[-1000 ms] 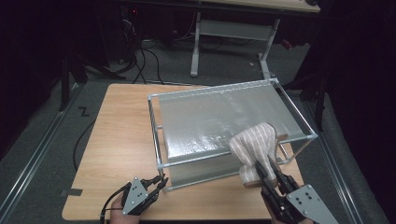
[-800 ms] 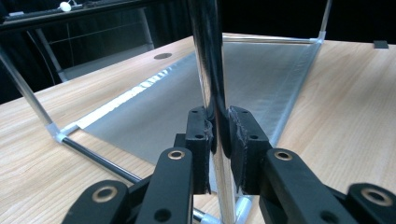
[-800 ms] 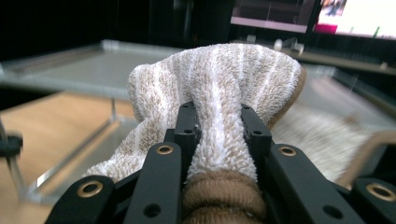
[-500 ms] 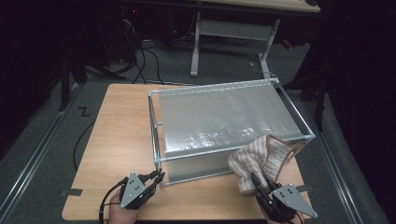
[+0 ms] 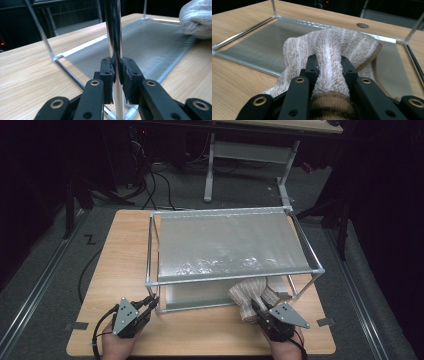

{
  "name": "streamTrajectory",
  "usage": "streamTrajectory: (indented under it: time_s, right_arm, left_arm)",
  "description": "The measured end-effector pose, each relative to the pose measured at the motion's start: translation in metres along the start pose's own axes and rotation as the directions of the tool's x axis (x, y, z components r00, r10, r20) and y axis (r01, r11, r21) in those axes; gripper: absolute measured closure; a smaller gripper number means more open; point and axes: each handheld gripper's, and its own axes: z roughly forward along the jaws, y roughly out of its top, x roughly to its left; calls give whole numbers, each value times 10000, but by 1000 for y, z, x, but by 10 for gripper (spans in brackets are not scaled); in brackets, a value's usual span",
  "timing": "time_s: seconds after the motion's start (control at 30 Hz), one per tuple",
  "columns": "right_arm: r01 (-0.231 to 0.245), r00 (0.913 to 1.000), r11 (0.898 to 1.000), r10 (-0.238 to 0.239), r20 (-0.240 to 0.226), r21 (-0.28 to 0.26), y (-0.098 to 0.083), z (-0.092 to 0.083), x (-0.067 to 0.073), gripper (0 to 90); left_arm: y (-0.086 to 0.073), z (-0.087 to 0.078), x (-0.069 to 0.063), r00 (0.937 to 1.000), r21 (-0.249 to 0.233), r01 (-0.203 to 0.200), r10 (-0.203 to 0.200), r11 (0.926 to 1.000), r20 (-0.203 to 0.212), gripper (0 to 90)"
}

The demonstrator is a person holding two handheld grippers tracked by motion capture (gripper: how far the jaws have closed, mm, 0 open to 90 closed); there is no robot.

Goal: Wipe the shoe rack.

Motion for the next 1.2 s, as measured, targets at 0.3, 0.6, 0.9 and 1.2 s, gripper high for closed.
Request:
streamTrajectory:
  time_s: [0.3,0.6,0.9,1.2]
  right_arm:
    - [380,9977,9993,-378,559,-39,-6,-5,-6,733]
    - [117,9738,9990,-17,2275,-428,-11,-34,-46,733]
    - [339,9597,9967,-118,2807,-737,1,-30,-61,735]
    - [321,9642,9964,-103,2651,-781,12,-10,-72,735]
  left_arm:
    - [-4,-17,21,9982,337,2,18,9994,-594,787]
    - [-10,-23,27,9963,125,190,-179,9997,-843,788]
    - [-13,-27,35,9923,57,530,-520,9986,-1120,792]
    - [-13,-29,34,9906,97,460,-443,9989,-1294,791]
